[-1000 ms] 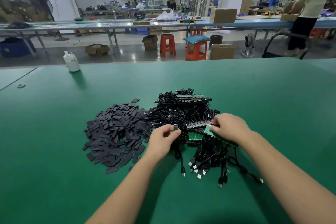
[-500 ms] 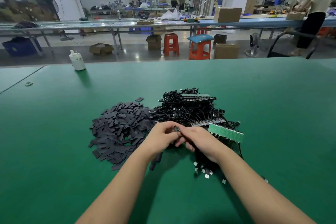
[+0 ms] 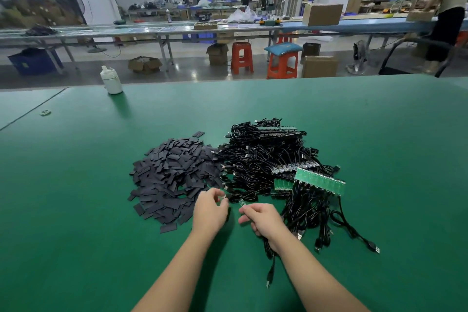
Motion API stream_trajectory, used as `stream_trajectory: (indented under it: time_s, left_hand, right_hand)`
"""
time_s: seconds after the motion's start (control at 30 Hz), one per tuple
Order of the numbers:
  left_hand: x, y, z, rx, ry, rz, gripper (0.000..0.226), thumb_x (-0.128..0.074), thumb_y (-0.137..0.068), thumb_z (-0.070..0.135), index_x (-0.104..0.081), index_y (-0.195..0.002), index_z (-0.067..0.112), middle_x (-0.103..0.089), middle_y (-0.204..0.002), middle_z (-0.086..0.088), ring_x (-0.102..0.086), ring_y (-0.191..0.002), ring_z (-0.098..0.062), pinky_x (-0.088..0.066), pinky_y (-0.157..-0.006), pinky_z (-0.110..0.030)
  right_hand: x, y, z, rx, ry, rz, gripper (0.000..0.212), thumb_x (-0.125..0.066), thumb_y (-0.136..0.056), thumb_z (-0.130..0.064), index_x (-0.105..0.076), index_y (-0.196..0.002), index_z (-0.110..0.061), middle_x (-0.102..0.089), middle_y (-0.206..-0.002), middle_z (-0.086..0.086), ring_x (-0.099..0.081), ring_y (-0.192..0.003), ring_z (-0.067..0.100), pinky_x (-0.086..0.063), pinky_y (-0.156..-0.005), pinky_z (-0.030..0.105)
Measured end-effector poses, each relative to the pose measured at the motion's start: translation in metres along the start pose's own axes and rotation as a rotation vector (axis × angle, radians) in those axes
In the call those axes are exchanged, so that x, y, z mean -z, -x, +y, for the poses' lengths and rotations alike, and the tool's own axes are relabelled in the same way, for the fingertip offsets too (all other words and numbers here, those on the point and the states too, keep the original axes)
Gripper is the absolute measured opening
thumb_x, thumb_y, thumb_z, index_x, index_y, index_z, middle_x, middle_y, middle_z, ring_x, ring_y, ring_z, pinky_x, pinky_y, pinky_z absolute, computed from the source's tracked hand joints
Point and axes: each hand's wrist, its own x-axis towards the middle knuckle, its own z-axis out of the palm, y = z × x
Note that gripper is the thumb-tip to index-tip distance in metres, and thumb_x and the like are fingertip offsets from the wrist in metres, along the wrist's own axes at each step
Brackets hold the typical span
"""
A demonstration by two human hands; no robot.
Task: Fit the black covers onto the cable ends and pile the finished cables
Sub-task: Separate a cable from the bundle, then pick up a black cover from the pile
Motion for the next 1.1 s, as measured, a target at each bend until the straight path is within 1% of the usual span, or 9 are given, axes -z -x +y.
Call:
stream_trajectory:
  time_s: [0.07,0.13,0.2,0.4,0.5,0.63,0.73,0.87,1.1]
  left_hand:
    - [-0.001,0.002,-0.007,-0.045,-0.207,0.003,0.014,-0.063,-0.090,0.039,-0.061,-0.095,0.026,-0.054,-0.098,0.003,-0.057,-0.080,-0.015,-0.048,-0.072,-0.032]
    - [-0.006,0.006,-0.010,-0.033,-0.356,-0.082,0.029,-0.062,-0.087,0.054,-0.057,-0.093,0.026,-0.050,-0.098,0.005,-0.057,-0.085,-0.018,-0.046,-0.071,-0.032]
    - [-0.013,0.010,-0.013,-0.023,-0.465,-0.123,0.037,-0.063,-0.085,0.059,-0.055,-0.096,0.024,-0.049,-0.101,0.003,-0.057,-0.092,-0.021,-0.045,-0.071,-0.033]
    - [-0.014,0.003,-0.015,0.017,-0.417,-0.114,0.016,-0.062,-0.091,0.032,-0.062,-0.100,0.019,-0.049,-0.112,-0.004,-0.059,-0.095,-0.025,-0.053,-0.082,-0.038]
    - [-0.012,0.000,-0.014,0.020,-0.433,-0.133,0.010,-0.062,-0.092,0.028,-0.065,-0.098,0.021,-0.049,-0.113,-0.004,-0.059,-0.096,-0.025,-0.053,-0.082,-0.037]
    - [-0.008,-0.003,-0.014,0.034,-0.420,-0.161,0.018,-0.067,-0.091,0.032,-0.060,-0.105,0.023,-0.051,-0.112,-0.001,-0.060,-0.097,-0.024,-0.052,-0.083,-0.035]
    - [-0.004,-0.008,-0.015,0.024,-0.452,-0.202,0.010,-0.065,-0.091,0.024,-0.063,-0.101,0.026,-0.050,-0.115,-0.001,-0.061,-0.095,-0.024,-0.052,-0.082,-0.034]
    - [0.000,-0.014,-0.015,-0.024,-0.488,-0.277,0.019,-0.057,-0.091,0.014,-0.061,-0.101,0.029,-0.045,-0.115,-0.002,-0.060,-0.094,-0.026,-0.052,-0.085,-0.038]
    - [0.001,-0.017,-0.021,-0.043,-0.461,-0.205,0.035,-0.058,-0.089,0.013,-0.056,-0.121,0.027,-0.060,-0.123,0.001,-0.059,-0.109,-0.024,-0.051,-0.086,-0.037]
  right_hand:
    - [0.002,-0.001,0.007,-0.004,-0.011,0.000,0.018,-0.057,-0.100,-0.023,-0.072,-0.096,-0.013,-0.077,-0.079,0.003,-0.041,-0.047,0.010,-0.034,-0.043,0.021]
    - [0.003,-0.002,0.010,0.012,0.006,-0.017,0.019,-0.056,-0.101,-0.021,-0.073,-0.097,-0.014,-0.077,-0.084,0.003,-0.045,-0.048,0.008,-0.037,-0.043,0.021]
    - [0.004,-0.002,0.012,0.037,0.050,-0.033,0.020,-0.054,-0.102,-0.021,-0.073,-0.097,-0.015,-0.076,-0.083,0.001,-0.046,-0.047,0.006,-0.040,-0.043,0.021]
    - [0.006,0.001,0.017,0.059,0.102,-0.069,0.021,-0.053,-0.103,-0.025,-0.072,-0.100,-0.017,-0.071,-0.078,-0.002,-0.049,-0.052,0.006,-0.044,-0.048,0.022]
    - [0.008,0.001,0.017,0.052,0.072,-0.074,0.022,-0.052,-0.103,-0.024,-0.071,-0.100,-0.015,-0.070,-0.077,-0.002,-0.049,-0.054,0.008,-0.045,-0.049,0.023]
    - [0.007,0.002,0.019,0.045,0.100,-0.059,0.022,-0.052,-0.103,-0.027,-0.071,-0.100,-0.017,-0.070,-0.075,-0.004,-0.049,-0.053,0.008,-0.044,-0.050,0.023]
    - [0.006,0.002,0.018,0.038,0.103,-0.051,0.023,-0.052,-0.103,-0.030,-0.071,-0.100,-0.018,-0.068,-0.072,-0.005,-0.048,-0.053,0.008,-0.043,-0.049,0.023]
    - [0.006,0.004,0.017,0.038,0.112,-0.048,0.024,-0.052,-0.103,-0.031,-0.071,-0.099,-0.017,-0.065,-0.069,-0.006,-0.047,-0.050,0.007,-0.041,-0.048,0.022]
    - [0.006,0.007,0.013,0.043,0.124,-0.050,0.023,-0.054,-0.102,-0.032,-0.070,-0.098,-0.016,-0.064,-0.069,-0.006,-0.046,-0.050,0.007,-0.040,-0.048,0.021]
